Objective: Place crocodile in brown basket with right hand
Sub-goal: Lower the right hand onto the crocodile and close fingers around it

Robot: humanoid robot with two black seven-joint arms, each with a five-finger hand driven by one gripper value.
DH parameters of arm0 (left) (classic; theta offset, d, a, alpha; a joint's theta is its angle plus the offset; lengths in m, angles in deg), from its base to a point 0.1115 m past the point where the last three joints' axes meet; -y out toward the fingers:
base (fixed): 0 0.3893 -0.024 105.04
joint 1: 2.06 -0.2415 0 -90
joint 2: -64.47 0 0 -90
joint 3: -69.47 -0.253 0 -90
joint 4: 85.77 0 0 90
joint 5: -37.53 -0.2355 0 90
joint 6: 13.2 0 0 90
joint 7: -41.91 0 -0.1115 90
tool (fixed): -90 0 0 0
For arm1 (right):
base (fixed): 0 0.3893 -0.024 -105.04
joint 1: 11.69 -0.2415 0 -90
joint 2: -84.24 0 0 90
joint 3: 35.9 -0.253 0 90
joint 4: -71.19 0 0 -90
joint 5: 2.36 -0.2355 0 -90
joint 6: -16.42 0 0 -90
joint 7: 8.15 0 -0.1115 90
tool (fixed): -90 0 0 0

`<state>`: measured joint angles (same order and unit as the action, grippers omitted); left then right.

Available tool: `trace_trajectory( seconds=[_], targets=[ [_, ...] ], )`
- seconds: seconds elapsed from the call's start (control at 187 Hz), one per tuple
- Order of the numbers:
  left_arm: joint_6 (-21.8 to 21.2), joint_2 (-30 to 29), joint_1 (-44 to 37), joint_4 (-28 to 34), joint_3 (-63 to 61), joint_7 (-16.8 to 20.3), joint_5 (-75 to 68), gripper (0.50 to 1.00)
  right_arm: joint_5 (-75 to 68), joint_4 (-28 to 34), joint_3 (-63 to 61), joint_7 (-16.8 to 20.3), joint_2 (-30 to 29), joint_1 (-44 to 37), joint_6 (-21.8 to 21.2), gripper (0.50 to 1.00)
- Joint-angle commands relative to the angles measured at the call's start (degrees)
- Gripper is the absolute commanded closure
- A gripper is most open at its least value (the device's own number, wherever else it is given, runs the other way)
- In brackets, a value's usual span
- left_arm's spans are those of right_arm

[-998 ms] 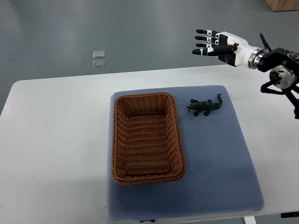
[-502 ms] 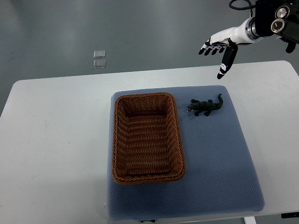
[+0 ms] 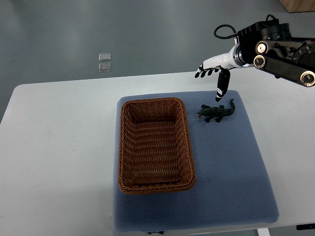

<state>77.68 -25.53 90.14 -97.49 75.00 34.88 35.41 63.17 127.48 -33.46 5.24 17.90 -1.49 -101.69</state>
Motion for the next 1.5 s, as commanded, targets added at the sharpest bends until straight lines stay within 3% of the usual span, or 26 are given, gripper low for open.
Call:
trace_trajectory(
  seconds=[0.0, 0.758, 1.057, 1.26, 1.494],
  targets=[
    [-0.01, 0.0, 0.0, 0.03, -0.17, 0.0, 0.01, 0.5, 1.09, -0.04, 0.64, -0.04, -0.28, 1.14, 0.69, 0.566],
    [-0.01, 0.0, -0.09, 0.03, -0.43, 0.0, 0.01, 0.5, 6.27, -5.05, 0.99, -0.04, -3.45, 9.31, 5.35, 0.576],
    [-0.09, 0.0, -0.09, 0.03, -0.52, 0.0, 0.01, 0.5, 7.06, -6.54, 0.99, -0.04, -3.62, 11.07, 6.84, 0.603],
    [-0.01, 0.0, -0.09, 0.03, -0.52, 0.0, 0.01, 0.5, 7.85, -7.42, 0.99, -0.04, -4.24, 12.04, 7.46, 0.67],
    [-0.01, 0.0, -0.09, 0.03, -0.52, -0.09, 0.01, 0.5, 8.29, -8.3, 0.9, -0.04, -4.41, 12.92, 7.98, 0.687]
  ],
)
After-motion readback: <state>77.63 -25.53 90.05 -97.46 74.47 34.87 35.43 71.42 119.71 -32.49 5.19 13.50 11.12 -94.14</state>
